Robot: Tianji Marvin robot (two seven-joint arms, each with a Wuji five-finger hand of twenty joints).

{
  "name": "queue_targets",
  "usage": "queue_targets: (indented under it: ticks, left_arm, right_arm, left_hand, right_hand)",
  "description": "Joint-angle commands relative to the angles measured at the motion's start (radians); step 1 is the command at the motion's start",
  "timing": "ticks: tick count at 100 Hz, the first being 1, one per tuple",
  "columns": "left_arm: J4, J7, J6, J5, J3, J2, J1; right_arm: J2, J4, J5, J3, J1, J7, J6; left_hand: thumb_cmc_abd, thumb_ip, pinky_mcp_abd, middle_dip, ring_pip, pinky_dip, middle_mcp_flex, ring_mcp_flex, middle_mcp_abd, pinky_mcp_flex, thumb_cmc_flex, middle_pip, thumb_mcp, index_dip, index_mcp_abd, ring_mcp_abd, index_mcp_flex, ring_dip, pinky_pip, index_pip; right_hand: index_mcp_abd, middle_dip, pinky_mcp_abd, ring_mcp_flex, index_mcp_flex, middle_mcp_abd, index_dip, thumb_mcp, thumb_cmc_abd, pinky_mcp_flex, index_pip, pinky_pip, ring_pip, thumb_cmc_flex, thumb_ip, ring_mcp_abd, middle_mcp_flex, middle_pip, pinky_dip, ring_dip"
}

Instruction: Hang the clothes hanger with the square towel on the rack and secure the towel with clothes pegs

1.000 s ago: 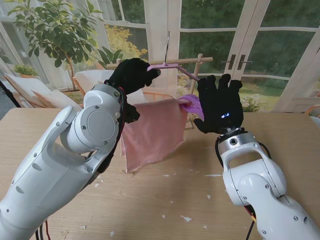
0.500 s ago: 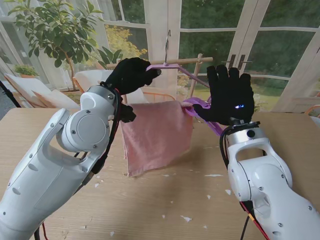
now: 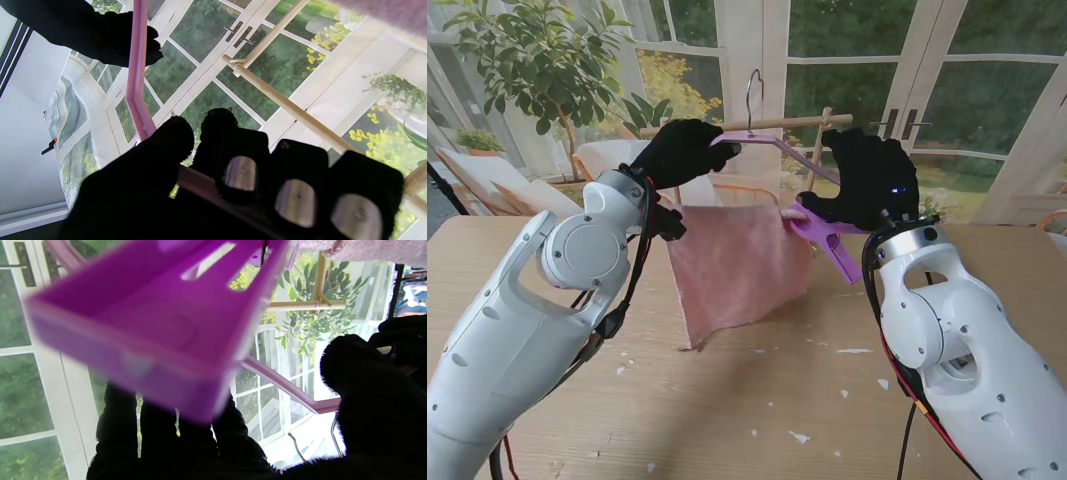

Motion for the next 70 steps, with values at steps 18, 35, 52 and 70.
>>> queue_targets:
  ticks: [18, 35, 52, 70]
  left_arm:
    - [0.017, -0.032, -0.063, -0.056, -0.014, 0.002, 0.002]
    - [0.028, -0.044, -0.096, -0.097, -0.013, 0.002, 0.004]
    - [0.038, -0.038, -0.082, -0.097, 0.004, -0.001, 0.001]
    - [0.044, -0.032, -0.058, -0.066, 0.021, -0.002, -0.006]
  right_arm:
    - [-0.011, 0.031, 0.069, -0.025, 0.050, 0.039, -0.011]
    - [-0.019, 0.061, 0.176, -0.044, 0.081, 0.032, -0.015]
    - [-0.031, 0.094, 0.251, -0.065, 0.100, -0.005, 0.002]
    - [-0.038, 0.104, 0.284, -0.075, 0.099, -0.028, 0.016]
  left_hand:
    - [0.018, 0.006, 0.040, 0.026, 0.012, -0.004, 0.022, 0.034, 0.010, 0.032, -0.062, 0.007, 0.042, 0.002, 0.007, 0.021, 0.035, 0.029, 0.150, 0.010]
    - [0.016, 0.005, 0.040, 0.031, 0.003, 0.000, 0.019, 0.033, 0.015, 0.018, -0.067, 0.006, 0.050, 0.002, 0.006, 0.028, 0.032, 0.039, 0.143, 0.010]
    - [0.017, 0.004, 0.040, 0.035, -0.001, 0.005, 0.017, 0.032, 0.018, 0.013, -0.067, 0.005, 0.051, 0.002, 0.007, 0.030, 0.033, 0.046, 0.140, 0.011]
    - [0.017, 0.004, 0.040, 0.038, -0.003, 0.009, 0.017, 0.032, 0.018, 0.014, -0.063, 0.004, 0.047, 0.000, 0.008, 0.030, 0.031, 0.052, 0.138, 0.009]
  right_hand:
    - [-0.072, 0.020, -0.051, 0.084, 0.048, -0.056, 0.006, -0.048, 0.012, 0.031, 0.056, 0.054, 0.004, 0.062, 0.069, -0.052, 0.069, 0.022, 0.073, 0.001]
    - [-0.141, 0.058, -0.078, 0.210, 0.115, -0.093, 0.061, -0.082, 0.027, 0.107, 0.155, 0.153, 0.101, 0.122, 0.073, -0.071, 0.179, 0.101, 0.120, 0.057]
    - [-0.252, 0.215, -0.060, 0.354, 0.222, -0.150, 0.231, -0.169, 0.103, 0.226, 0.367, 0.345, 0.380, 0.203, 0.086, -0.085, 0.315, 0.312, 0.308, 0.230]
    - [-0.350, 0.415, -0.050, 0.380, 0.283, -0.165, 0.328, -0.234, 0.159, 0.287, 0.604, 0.649, 0.755, 0.246, 0.068, -0.047, 0.388, 0.503, 0.536, 0.408]
